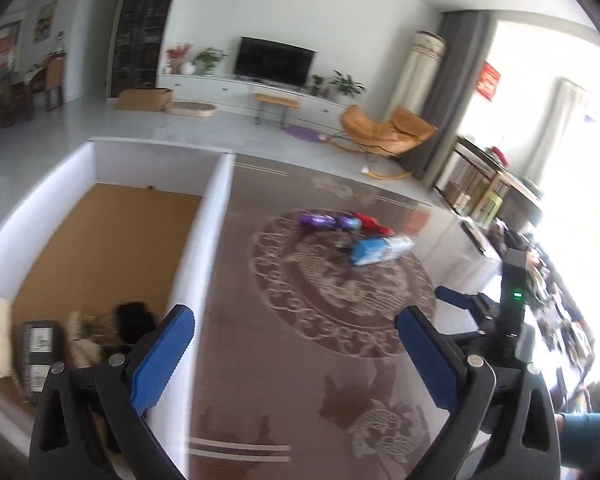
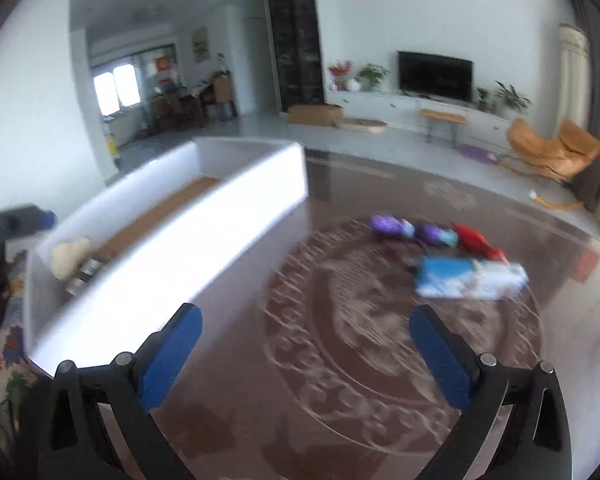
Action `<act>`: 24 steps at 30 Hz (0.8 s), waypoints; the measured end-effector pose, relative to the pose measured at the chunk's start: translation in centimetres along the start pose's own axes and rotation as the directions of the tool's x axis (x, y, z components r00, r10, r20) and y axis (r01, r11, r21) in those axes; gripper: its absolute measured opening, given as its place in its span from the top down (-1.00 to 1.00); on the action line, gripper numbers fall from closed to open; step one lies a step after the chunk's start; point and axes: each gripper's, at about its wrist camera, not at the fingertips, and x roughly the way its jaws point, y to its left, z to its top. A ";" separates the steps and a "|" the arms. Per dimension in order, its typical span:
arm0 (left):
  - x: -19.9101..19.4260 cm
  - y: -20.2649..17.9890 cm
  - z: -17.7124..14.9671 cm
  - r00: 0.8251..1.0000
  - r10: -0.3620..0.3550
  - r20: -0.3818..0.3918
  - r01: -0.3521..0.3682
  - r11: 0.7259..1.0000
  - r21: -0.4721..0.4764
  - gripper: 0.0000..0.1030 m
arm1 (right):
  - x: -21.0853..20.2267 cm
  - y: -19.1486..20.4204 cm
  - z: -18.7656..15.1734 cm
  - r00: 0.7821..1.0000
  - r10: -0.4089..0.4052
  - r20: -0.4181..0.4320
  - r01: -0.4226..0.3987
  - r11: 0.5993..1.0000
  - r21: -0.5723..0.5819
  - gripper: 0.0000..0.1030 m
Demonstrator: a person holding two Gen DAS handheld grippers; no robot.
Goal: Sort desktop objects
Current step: 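Bring both open tools back over the table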
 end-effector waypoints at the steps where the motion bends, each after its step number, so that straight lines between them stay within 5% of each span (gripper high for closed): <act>1: 1.4 -1.9 -0.5 0.999 -0.035 -0.030 0.035 0.999 0.021 -1.00 | 0.2 -2.6 -1.6 0.997 -0.057 -0.051 0.059 0.998 0.025 -1.00; 4: 6.1 -5.7 -2.8 0.993 -0.043 -0.110 0.052 0.996 0.075 -1.00 | -0.4 -9.4 -6.0 0.978 -0.146 -0.151 0.167 0.976 0.137 -1.00; 8: 11.6 -6.8 -6.2 0.982 0.049 -0.182 -0.025 0.991 0.134 -1.00 | -1.6 -13.9 -10.0 0.954 -0.203 -0.220 0.251 0.943 0.217 -1.00; 12: 14.8 -6.3 -8.2 0.967 0.150 -0.207 -0.108 0.974 0.200 -1.00 | -2.2 -14.0 -11.0 0.958 -0.203 -0.201 0.247 0.943 0.225 -1.00; 24: 17.8 -4.7 -7.3 0.952 0.222 -0.210 -0.177 0.961 0.213 -1.00 | -0.6 -13.2 -11.4 0.942 -0.244 -0.232 0.285 0.944 0.165 -1.00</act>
